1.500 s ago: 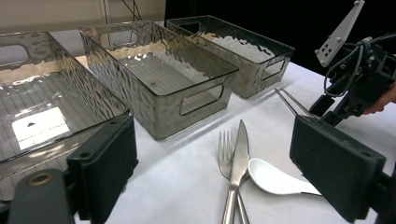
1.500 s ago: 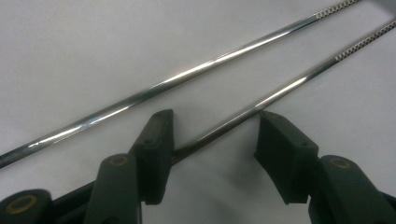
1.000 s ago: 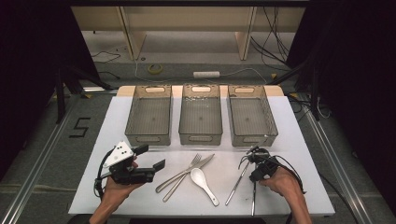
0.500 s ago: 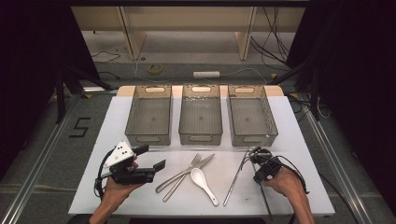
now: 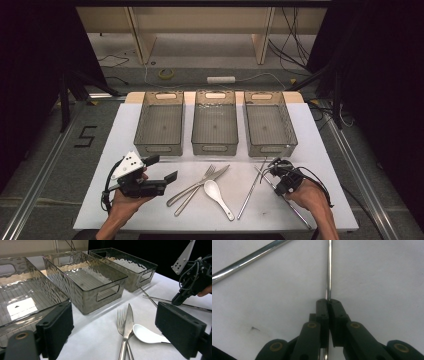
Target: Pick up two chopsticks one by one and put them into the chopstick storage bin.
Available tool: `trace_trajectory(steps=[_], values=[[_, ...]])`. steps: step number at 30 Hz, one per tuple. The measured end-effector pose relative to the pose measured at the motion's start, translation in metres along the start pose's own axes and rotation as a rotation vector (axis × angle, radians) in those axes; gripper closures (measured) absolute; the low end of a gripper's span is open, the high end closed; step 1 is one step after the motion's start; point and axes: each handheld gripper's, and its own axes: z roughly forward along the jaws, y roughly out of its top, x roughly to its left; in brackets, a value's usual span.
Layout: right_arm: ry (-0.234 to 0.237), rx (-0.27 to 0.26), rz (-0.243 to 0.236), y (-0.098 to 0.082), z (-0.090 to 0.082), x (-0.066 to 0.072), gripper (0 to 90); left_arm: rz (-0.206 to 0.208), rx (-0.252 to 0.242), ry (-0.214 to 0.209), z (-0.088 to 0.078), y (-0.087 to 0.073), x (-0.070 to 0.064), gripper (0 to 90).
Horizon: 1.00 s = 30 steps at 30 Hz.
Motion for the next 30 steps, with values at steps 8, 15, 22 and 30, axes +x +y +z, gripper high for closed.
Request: trace_trajectory(steps=[8, 15, 22, 30], values=[[-0.003, -0.076, -0.062, -0.001, -0.018, 0.006, 87.1, 0.002, 0.008, -0.005, 0.002, 0.0, 0.0, 14.2], [0.017, -0.169, -0.198, 0.01, -0.044, 0.03, 87.0, 0.019, 0.043, -0.054, 0.01, 0.002, -0.002, 14.2], [0.034, -0.194, -0.342, 0.027, -0.052, 0.061, 87.0, 0.083, 0.114, -0.134, 0.027, 0.005, -0.012, 14.5], [0.047, -0.203, -0.468, 0.034, -0.054, 0.085, 87.0, 0.2, 0.185, -0.188, 0.047, 0.009, -0.031, 14.7]])
